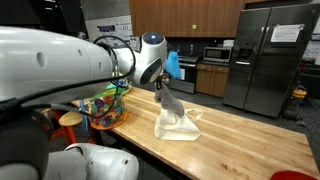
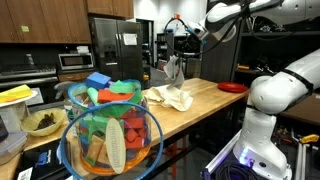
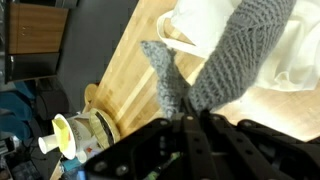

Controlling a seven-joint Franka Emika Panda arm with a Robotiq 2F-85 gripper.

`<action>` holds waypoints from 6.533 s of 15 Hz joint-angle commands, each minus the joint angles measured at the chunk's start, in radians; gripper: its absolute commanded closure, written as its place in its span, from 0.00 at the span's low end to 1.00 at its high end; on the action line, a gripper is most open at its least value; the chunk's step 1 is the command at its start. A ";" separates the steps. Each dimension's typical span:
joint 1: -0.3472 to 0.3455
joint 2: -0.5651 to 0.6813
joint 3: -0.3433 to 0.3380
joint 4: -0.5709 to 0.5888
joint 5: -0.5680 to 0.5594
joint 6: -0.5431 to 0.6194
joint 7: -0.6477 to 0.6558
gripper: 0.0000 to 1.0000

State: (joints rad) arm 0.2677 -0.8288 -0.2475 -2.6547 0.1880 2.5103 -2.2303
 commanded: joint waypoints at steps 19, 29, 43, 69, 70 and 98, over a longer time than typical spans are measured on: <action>0.139 0.433 -0.163 0.519 0.131 0.040 0.033 0.99; -0.269 0.892 -0.100 1.002 0.302 -0.032 0.269 0.99; -0.463 0.785 0.011 0.819 0.183 0.019 0.508 0.99; -0.213 0.444 0.034 0.444 0.166 0.032 0.286 0.99; -0.215 0.449 0.025 0.451 0.167 0.036 0.281 0.99; -0.266 0.809 0.015 0.946 0.300 -0.060 0.113 0.99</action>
State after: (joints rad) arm 0.0405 -0.0625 -0.2785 -1.7820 0.4619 2.4940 -2.0758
